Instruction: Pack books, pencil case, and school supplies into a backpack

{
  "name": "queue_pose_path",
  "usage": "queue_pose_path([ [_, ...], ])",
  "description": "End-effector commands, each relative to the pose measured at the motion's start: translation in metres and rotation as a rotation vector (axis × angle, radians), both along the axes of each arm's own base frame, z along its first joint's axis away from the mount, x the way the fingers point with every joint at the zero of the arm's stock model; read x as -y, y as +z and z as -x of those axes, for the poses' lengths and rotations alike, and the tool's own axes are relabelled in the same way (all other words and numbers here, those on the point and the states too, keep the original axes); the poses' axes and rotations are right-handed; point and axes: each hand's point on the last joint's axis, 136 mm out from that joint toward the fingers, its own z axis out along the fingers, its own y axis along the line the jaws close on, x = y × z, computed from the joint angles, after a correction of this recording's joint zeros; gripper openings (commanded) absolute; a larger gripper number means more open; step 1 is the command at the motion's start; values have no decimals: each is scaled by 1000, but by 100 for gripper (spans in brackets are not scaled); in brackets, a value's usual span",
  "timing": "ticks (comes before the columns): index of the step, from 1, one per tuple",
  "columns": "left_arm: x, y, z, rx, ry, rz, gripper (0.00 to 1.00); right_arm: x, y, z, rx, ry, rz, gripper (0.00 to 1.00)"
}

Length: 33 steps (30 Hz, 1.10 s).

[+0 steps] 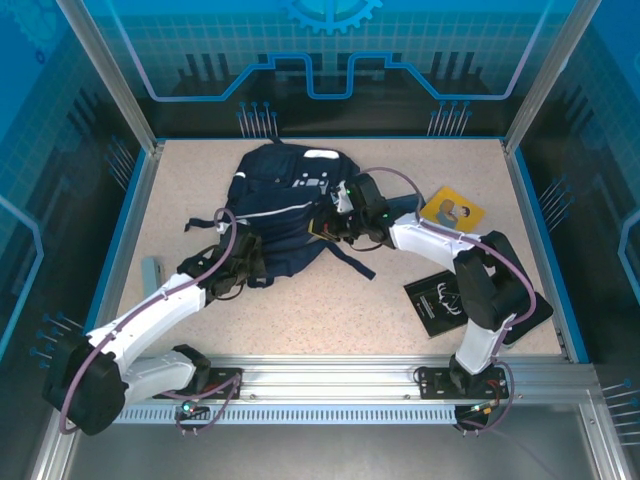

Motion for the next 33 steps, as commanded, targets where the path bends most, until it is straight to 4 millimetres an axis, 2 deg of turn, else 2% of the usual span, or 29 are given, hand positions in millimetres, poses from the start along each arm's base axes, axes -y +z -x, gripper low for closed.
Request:
queue_pose_path([
  [1,-24,-13,-7,-9,68,-66,0,18,-2,-14,56,15,18,1],
  [6,-31,-17,-14,-29,66,-64,0,35,-10,-10,66,63,55,1],
  [10,-26,-14,-18,-8,17,-59,0,46,-10,-5,76,75,98,3],
  [13,0,-6,-18,37,-119,27,0,48,-2,-4,87,78,100,14],
  [15,19,6,-16,102,-216,73,0,50,6,0,89,55,94,37],
  [16,27,10,-14,129,-258,92,0,52,7,2,90,33,98,43],
  [20,61,29,0,193,-399,200,0,71,10,11,34,-102,136,59],
  [24,90,34,16,178,-506,230,0,89,6,24,-63,-231,184,64],
  [29,123,37,35,137,-629,289,0,89,-1,45,-211,-305,228,64],
  [33,141,30,45,71,-692,303,0,83,-7,63,-316,-330,228,66],
])
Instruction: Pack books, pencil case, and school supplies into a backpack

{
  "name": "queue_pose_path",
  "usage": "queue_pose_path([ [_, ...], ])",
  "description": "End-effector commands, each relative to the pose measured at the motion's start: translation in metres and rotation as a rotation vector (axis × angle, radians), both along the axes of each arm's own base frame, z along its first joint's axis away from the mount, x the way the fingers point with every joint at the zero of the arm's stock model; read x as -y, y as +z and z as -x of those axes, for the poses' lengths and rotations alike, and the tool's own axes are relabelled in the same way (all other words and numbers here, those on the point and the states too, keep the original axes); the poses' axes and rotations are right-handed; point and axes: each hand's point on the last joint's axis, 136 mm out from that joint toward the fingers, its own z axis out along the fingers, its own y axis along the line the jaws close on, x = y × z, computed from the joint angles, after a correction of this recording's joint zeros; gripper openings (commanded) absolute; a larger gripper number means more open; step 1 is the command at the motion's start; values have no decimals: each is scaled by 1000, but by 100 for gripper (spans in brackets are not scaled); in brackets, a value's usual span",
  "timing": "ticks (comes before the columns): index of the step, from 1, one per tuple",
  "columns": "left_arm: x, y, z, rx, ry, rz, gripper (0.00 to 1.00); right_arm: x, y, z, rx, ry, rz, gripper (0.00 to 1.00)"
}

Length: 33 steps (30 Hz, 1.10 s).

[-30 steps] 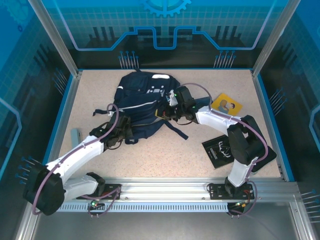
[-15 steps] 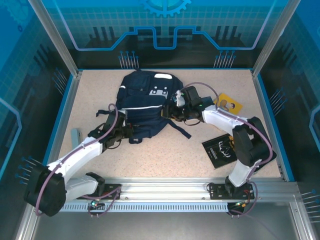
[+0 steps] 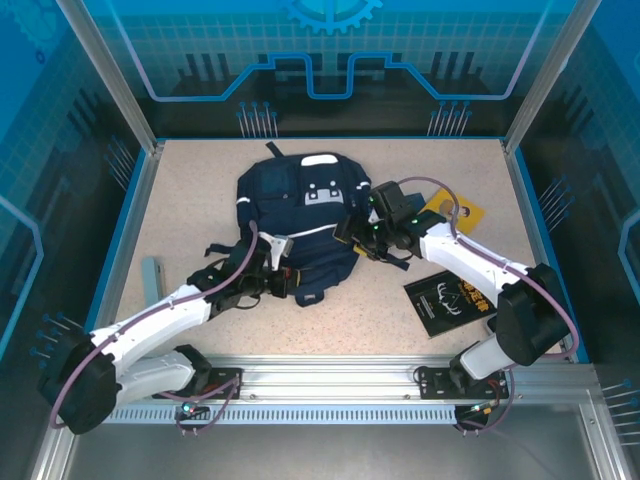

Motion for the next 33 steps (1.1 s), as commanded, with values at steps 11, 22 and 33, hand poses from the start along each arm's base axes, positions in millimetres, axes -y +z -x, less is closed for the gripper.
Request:
queue_pose_path([
  [11,56,22,-5,70,-164,-24,0,-16,-30,48,-247,-140,-35,77],
  [22,61,22,-10,90,-170,-35,0,-23,-56,43,-296,-177,-44,57],
  [33,19,1,12,-41,-138,-250,0,5,-72,37,-243,-258,70,21],
])
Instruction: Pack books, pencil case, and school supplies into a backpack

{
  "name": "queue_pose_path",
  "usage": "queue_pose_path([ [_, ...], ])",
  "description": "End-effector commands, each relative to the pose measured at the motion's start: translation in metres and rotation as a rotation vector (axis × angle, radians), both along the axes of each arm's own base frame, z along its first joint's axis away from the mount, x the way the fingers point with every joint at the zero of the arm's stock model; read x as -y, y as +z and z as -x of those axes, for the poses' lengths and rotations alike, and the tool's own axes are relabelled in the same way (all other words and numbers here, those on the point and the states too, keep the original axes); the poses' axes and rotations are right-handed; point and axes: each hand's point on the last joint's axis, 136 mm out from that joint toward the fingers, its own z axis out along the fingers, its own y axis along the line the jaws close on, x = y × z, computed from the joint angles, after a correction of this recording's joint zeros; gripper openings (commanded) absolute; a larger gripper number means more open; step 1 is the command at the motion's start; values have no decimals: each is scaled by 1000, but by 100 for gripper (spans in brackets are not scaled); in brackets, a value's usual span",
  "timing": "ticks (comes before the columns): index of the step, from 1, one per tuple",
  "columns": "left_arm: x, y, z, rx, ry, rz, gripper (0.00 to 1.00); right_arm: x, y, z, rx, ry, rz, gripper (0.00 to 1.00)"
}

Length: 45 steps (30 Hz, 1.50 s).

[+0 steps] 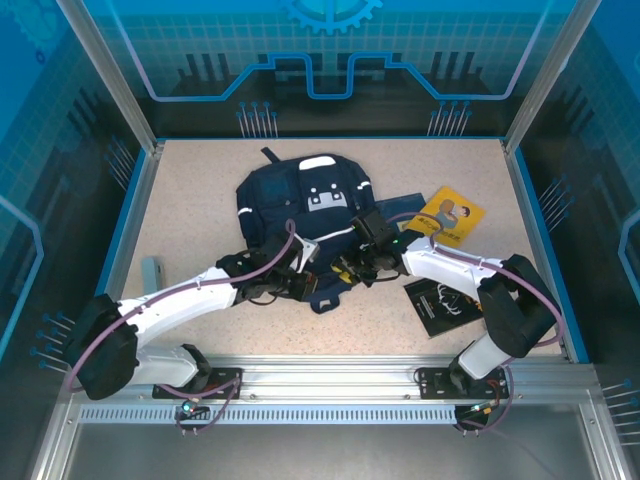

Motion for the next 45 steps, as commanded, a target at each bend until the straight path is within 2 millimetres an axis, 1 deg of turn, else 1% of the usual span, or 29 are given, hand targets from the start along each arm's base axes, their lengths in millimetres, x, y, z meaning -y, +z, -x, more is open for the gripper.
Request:
queue_pose_path([
  [1,-20,9,7,-4,16,-98,0,27,-10,-5,42,-58,123,18],
  [3,-34,6,11,-24,48,-156,0,35,-9,-9,66,-67,155,14],
  [7,-66,4,15,-40,129,-274,0,47,-7,-15,119,-60,230,12],
  [11,-92,1,13,-82,210,-304,0,58,-9,-16,134,-71,289,11],
  [15,-112,0,5,-100,292,-318,0,66,-13,-16,138,-86,330,10],
  [20,-132,2,-12,-100,403,-305,0,74,-15,-19,152,-102,364,10],
  [23,-141,2,-25,-84,461,-297,0,78,-15,-19,154,-106,377,10],
  [28,-143,3,-46,-61,503,-265,0,86,-17,-16,131,-117,413,10],
  [32,-152,-6,-57,-73,530,-295,0,90,-17,-16,127,-123,424,10],
  [35,-165,-17,-66,-74,573,-313,0,92,-18,-17,128,-124,434,10],
  [39,-175,-27,-80,-68,613,-293,0,94,-18,-18,129,-124,439,9],
  [45,-190,-35,-107,-54,642,-281,0,86,-15,-23,146,-103,410,9],
])
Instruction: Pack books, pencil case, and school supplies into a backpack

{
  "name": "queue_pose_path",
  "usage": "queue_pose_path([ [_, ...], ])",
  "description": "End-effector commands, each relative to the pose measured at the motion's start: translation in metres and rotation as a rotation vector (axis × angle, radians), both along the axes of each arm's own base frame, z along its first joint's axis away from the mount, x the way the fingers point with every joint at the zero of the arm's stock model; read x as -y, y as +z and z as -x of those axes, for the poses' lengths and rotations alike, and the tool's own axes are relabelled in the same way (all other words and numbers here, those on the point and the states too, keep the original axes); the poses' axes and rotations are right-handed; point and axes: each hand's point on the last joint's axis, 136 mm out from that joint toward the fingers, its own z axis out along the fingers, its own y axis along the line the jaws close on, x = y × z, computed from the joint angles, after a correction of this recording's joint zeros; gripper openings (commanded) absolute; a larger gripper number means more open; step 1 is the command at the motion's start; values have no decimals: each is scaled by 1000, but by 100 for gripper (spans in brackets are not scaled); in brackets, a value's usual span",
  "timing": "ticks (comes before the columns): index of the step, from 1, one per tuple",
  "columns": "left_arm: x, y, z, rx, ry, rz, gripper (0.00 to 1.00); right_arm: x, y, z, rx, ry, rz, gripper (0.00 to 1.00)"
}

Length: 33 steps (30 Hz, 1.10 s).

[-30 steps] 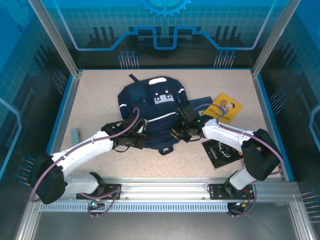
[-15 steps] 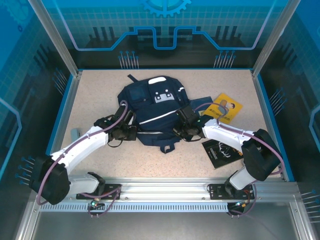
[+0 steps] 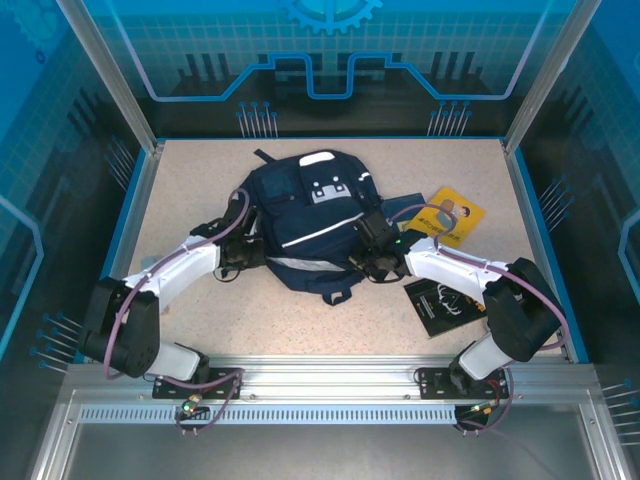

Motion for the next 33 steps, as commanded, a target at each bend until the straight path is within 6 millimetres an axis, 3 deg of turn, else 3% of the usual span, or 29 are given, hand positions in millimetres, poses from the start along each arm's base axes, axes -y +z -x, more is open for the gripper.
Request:
queue_pose_path([
  [1,-37,4,-30,68,84,-96,0,37,-9,0,-18,-52,138,9],
  [5,-56,5,-46,84,142,-85,0,31,-10,-1,-21,-35,120,9],
  [9,-50,8,-56,99,120,-35,0,19,-11,-4,-21,3,88,10],
  [13,-54,14,-55,100,148,-43,1,-8,-11,-10,-21,93,29,10],
  [15,-61,20,-52,100,205,-53,17,-28,-11,-15,-19,155,-14,10],
  [18,-70,30,-45,81,306,-20,50,-62,-12,-20,-44,235,-91,10],
  [20,-75,35,-40,78,343,-5,62,-84,-13,-22,-54,281,-130,10],
  [24,-75,48,-32,98,356,20,74,-116,-8,-26,-37,376,-182,21],
  [27,-72,60,-27,125,363,55,79,-134,4,-29,3,489,-195,38],
  [30,-60,72,-24,159,329,131,82,-130,20,-33,47,520,-188,50],
  [33,-33,85,-26,191,220,262,83,-106,39,-36,106,507,-133,61],
])
